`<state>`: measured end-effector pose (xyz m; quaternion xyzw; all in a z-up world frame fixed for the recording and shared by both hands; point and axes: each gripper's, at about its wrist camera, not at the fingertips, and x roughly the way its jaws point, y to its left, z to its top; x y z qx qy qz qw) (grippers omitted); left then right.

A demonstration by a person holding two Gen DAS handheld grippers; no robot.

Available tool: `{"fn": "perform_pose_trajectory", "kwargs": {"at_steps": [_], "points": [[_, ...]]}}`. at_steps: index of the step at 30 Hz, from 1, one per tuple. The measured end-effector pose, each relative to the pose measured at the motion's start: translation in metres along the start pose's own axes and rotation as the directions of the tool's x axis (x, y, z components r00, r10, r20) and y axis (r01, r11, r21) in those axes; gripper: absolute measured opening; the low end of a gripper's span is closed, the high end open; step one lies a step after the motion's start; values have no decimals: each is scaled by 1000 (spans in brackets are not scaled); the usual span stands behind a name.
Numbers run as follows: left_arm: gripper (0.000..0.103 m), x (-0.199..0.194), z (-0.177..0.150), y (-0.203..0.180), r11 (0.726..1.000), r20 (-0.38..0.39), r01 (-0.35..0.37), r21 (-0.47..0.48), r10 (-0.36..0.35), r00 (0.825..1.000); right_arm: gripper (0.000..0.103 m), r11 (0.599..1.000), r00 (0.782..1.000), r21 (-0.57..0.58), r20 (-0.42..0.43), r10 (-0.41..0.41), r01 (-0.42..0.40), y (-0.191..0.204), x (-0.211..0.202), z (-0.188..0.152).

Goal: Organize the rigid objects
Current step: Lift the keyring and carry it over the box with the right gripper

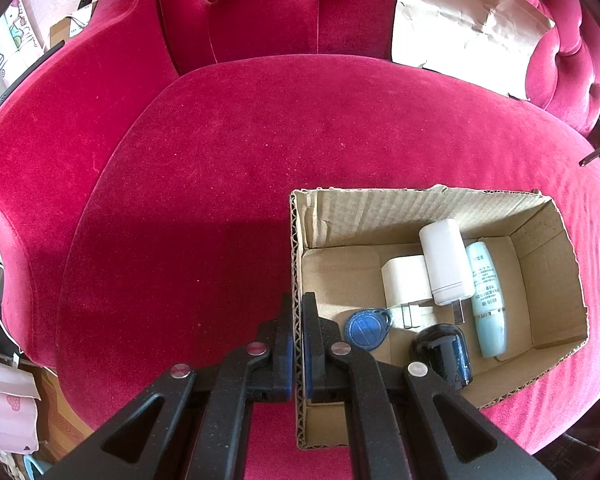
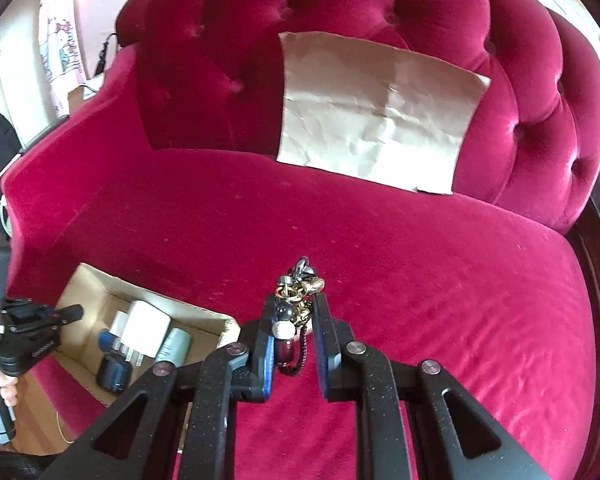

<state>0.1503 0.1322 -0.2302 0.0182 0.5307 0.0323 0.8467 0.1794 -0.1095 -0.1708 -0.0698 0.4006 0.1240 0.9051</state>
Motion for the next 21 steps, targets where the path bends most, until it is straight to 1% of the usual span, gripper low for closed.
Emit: {"fn": "perform_pose_trajectory", "kwargs": {"at_steps": [5,10,21], "points": [[3,0,0,0,1000,0,0,1,0,1000,16,998,999,-34,9,45,-45,21,-7,5],[3,0,0,-1,1000,0,0,2,0,1000,16,994,996,-65,5,93,-92,42,-8,2],[3,0,1,-4,1000,0,-4,5,4,1000,16,976,985,-133,-46,166,-171,83,4,-12]]}}
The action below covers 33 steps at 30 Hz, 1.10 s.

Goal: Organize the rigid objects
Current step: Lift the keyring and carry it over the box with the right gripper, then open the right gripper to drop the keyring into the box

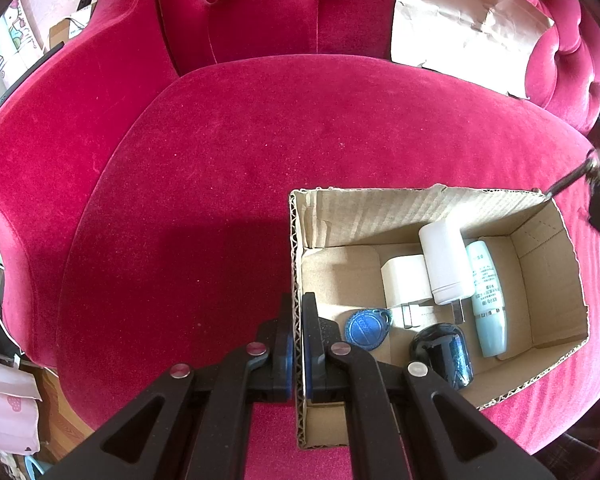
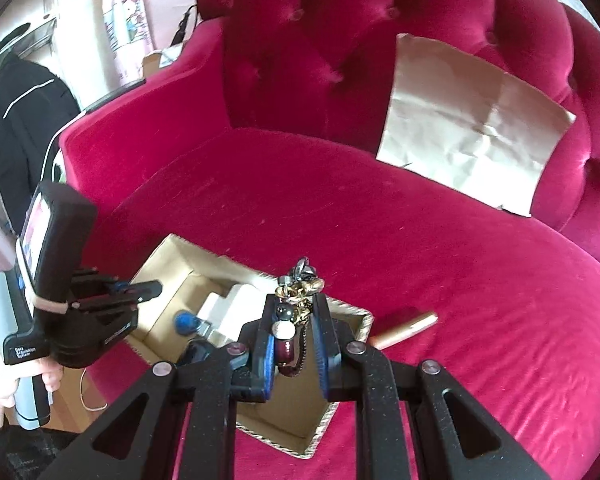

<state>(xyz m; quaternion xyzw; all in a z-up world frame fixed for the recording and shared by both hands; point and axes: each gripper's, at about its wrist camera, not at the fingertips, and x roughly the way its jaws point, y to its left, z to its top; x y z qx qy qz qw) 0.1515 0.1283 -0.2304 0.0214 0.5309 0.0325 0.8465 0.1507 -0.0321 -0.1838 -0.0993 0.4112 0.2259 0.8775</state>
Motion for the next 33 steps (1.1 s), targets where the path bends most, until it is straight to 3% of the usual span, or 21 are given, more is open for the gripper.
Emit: {"fn": "perform_pose_trajectory", "kwargs": {"at_steps": [18,30,31,32,33], "points": [[3,0,0,-1,1000,0,-1,1,1,1000,16,998,994,-37,-97,51,-55,23,40,-19],[3,1,0,-1,1000,0,0,2,0,1000,19,997,995,-55,-93,46,-51,28,45,-19],[3,1,0,-1,1000,0,2,3,-2,1000,30,997,995,-55,-87,42,-47,28,44,-19],[3,1,0,-1,1000,-1,1,4,-1,1000,48,998,996,-52,-78,34,-38,27,43,-18],[3,1,0,-1,1000,-2,1,4,-1,1000,57,999,998,-47,-66,22,-26,25,42,-18]]}}
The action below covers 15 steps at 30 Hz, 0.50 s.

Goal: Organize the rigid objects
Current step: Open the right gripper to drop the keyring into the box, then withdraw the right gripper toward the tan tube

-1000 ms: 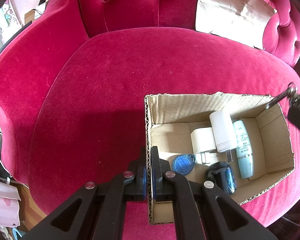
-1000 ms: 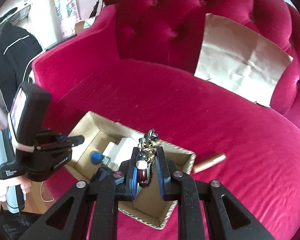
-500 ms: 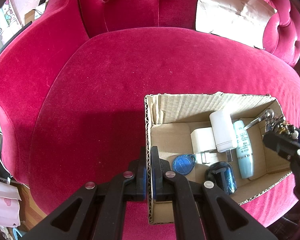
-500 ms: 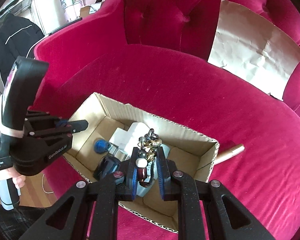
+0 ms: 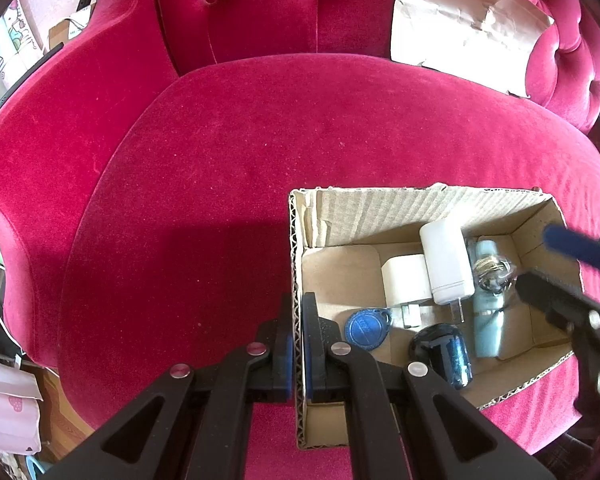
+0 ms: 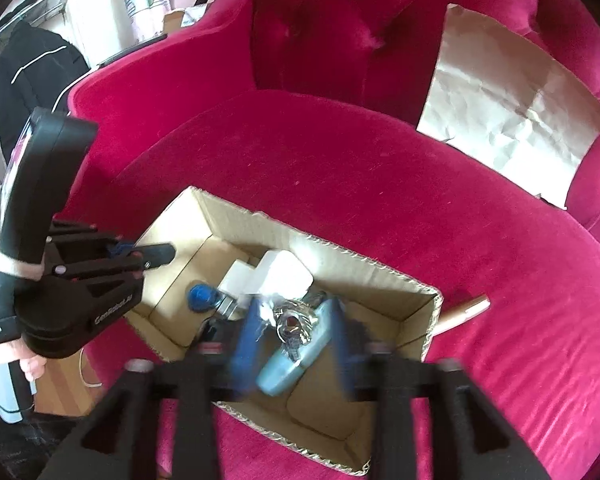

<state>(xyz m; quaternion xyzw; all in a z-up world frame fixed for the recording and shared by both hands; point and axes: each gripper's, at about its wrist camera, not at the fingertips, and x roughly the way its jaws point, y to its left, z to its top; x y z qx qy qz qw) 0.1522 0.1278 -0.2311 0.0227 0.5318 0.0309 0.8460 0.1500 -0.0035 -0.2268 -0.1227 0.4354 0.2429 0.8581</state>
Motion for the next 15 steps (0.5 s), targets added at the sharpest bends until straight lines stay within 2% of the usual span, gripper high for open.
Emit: {"fn": "perform_pose_trajectory", "kwargs": {"at_steps": [1,2,5,7,11,15], "points": [[3,0,0,0,1000,1,1,0,-1,1000,71,1000,1000,3,6,-5,5,-1,-1,1],[3,0,0,1,1000,1,1,-1,-1,1000,81,1000,1000,4,17,-5,5,-2,-3,1],[3,0,0,1,1000,1,-1,-2,1,1000,96,1000,999,-2,33,-27,27,-3,-6,2],[3,0,0,1,1000,1,-1,-2,2,1000,103,999,998,-13,34,-44,44,-2,-6,3],[3,0,0,1,1000,1,-1,-2,1,1000,103,999,999,-18,13,-47,47,-3,-2,3],[3,0,0,1,1000,2,-1,-2,1,1000,103,999,999,-13,29,-43,44,-8,-5,5]]}}
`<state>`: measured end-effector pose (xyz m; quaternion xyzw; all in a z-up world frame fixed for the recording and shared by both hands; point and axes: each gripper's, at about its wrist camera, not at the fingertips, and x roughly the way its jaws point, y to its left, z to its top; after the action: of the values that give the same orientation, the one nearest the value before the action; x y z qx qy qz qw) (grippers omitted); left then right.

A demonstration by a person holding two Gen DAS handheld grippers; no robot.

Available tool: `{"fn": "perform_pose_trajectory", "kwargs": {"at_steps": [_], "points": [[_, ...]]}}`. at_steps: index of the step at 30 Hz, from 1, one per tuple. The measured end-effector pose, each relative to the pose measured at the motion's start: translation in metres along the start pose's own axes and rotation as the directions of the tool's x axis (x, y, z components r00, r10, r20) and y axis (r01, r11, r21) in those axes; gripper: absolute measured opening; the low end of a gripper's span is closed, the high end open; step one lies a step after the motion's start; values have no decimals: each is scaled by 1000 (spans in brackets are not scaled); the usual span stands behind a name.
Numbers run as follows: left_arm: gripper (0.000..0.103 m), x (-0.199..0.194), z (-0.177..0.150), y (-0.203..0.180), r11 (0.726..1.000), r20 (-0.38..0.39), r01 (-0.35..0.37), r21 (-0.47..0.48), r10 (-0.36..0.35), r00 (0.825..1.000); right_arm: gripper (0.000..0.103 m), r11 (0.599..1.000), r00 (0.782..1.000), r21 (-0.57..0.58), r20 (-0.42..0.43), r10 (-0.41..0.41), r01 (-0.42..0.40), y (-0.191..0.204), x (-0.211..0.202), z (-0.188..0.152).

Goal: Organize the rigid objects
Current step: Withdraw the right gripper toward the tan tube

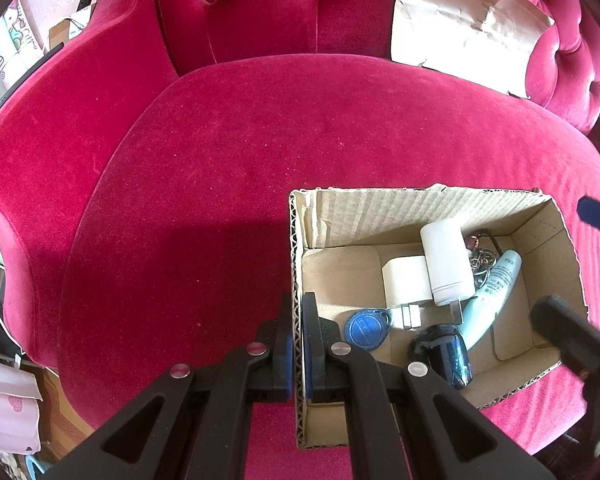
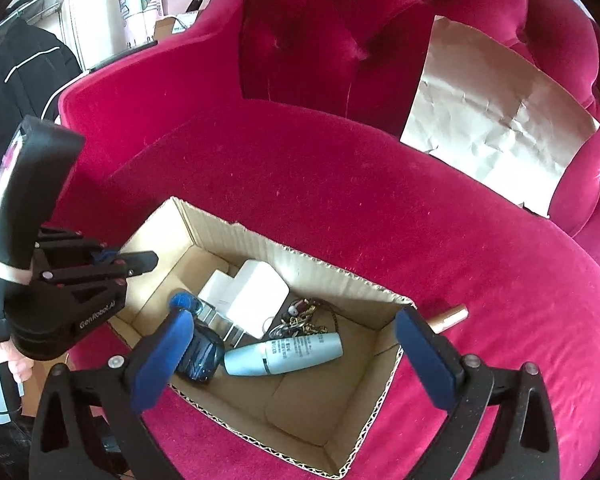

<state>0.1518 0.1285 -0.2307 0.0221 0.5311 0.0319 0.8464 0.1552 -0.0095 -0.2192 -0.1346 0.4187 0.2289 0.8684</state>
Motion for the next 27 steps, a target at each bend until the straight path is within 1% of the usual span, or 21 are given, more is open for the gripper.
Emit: {"fn": "perform_pose_trajectory", "kwargs": {"at_steps": [6,16,22,27], "points": [[3,0,0,0,1000,0,0,0,0,1000,103,998,999,51,38,-28,27,-24,-14,9],[3,0,0,0,1000,0,0,-1,0,1000,103,985,993,148,62,-98,88,-78,-25,11],[3,0,0,0,1000,0,-1,0,1,1000,103,972,990,204,55,-130,116,-106,-26,5],[3,0,0,0,1000,0,-2,2,2,1000,103,961,986,234,42,-159,145,-123,-23,-2]]}}
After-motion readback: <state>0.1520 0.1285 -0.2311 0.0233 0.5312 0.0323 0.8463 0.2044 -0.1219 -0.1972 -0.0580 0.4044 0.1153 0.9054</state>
